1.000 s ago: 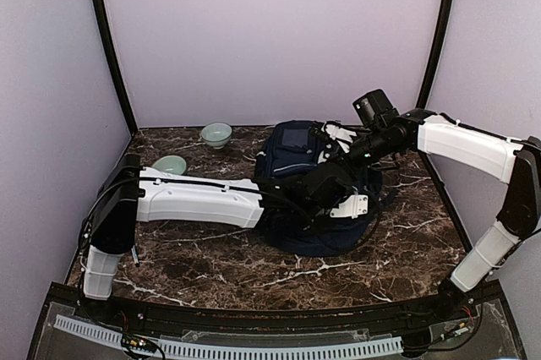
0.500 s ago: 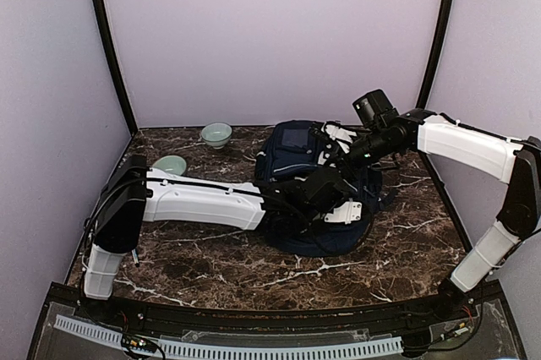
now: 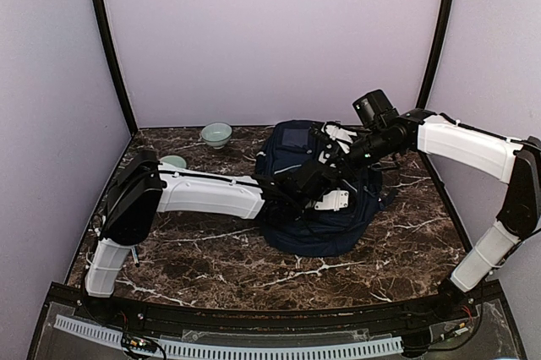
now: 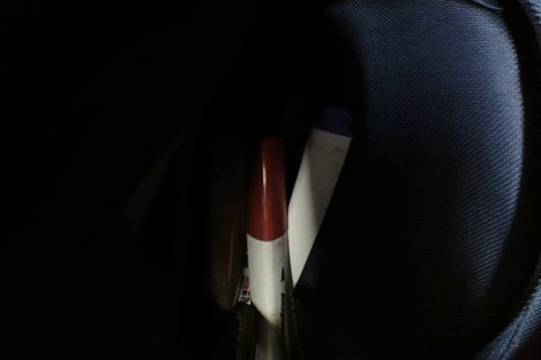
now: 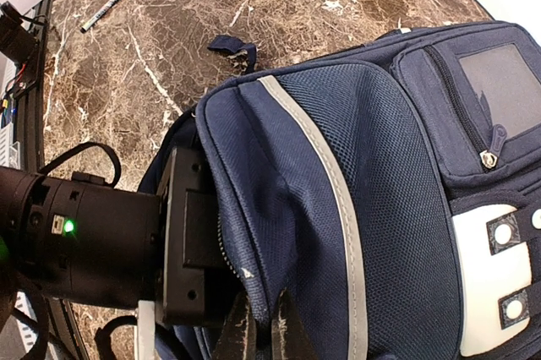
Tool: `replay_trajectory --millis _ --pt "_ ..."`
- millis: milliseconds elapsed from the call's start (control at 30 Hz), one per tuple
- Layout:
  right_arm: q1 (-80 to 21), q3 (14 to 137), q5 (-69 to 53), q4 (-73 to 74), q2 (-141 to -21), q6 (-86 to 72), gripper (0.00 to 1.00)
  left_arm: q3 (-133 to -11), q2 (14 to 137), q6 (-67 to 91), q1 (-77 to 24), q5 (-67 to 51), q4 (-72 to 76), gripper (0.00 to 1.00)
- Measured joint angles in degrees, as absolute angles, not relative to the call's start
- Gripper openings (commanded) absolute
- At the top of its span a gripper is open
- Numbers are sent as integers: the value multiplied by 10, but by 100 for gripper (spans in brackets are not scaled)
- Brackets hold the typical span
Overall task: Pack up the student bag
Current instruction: Place the pen in the upper front pocket of the bag.
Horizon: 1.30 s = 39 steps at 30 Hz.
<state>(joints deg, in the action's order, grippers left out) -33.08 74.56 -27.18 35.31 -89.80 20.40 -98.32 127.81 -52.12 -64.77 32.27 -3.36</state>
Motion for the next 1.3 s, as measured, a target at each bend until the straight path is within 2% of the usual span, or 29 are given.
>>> replay_trajectory --millis 367,633,900,1167,1300 --pt "-331 745 -272 356 -898 204 0 -976 1283 -553 -656 323 6 0" --pt "-331 740 -274 356 -898 204 0 -884 1274 -613 -675 338 106 0" --pt "-331 739 -276 356 -898 204 0 -882 1272 -620 -672 335 112 0" --pt "-331 739 -275 356 -898 204 0 -935 1303 -644 -649 337 112 0" --pt "-330 739 -275 356 -898 204 0 -948 1316 -664 -644 342 126 13"
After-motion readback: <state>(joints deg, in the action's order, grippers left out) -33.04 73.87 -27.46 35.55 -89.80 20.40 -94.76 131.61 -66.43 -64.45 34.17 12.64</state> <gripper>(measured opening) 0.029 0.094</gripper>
